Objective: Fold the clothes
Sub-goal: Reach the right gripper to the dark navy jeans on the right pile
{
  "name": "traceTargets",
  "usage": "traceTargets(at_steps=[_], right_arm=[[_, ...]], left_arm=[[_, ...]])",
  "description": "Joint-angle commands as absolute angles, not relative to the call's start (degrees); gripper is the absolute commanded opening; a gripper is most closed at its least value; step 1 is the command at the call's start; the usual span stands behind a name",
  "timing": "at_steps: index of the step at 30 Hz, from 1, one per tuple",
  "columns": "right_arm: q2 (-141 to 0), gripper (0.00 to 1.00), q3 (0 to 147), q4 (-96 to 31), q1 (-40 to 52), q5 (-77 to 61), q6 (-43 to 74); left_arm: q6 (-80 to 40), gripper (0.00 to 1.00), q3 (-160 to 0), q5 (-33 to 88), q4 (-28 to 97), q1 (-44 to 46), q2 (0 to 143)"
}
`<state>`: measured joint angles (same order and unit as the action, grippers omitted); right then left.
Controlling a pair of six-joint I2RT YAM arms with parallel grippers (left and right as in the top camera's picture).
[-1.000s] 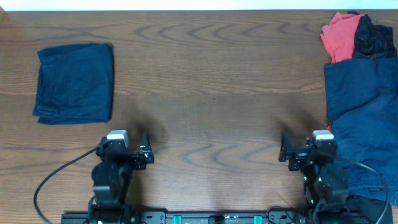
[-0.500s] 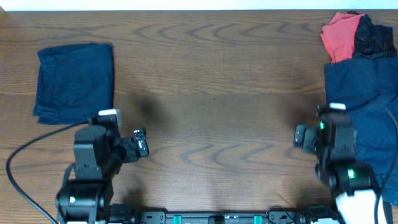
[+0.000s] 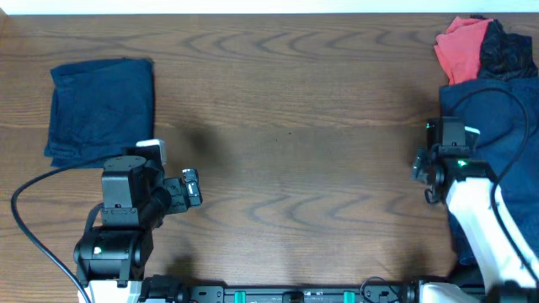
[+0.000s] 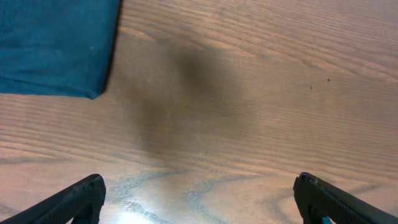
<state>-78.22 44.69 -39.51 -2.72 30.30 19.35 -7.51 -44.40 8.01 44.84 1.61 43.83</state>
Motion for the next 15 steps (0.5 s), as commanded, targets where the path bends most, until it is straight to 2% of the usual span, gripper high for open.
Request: traceTargets(at_steps=[1,7,9,13,15], right_arm=[[-81.9,0.88,45.2,-39.9,-5.2,33.9,24.9],[-87.2,0.86,45.2,-39.7,-8.4,34.1,26.3],[-88.2,0.81,45.2,-39.4,-8.9,34.1,26.3],[-88.5,0.58,45.2,-38.7,-9.1,34.1,26.3],[-88.5,0.33,45.2,-38.5,-9.1,34.1,26.3]], left_arm=[[-7.8,0.98,-45.3,8.6,44.9,1.4,43.8],[-7.8,0.98,-45.3,8.6,44.9,1.4,43.8],[-7.8,0.98,-45.3,8.6,44.9,1.4,43.8],[-7.8,0.98,-45.3,8.6,44.9,1.4,43.8],[-7.8,0.98,-45.3,8.6,44.9,1.4,43.8]])
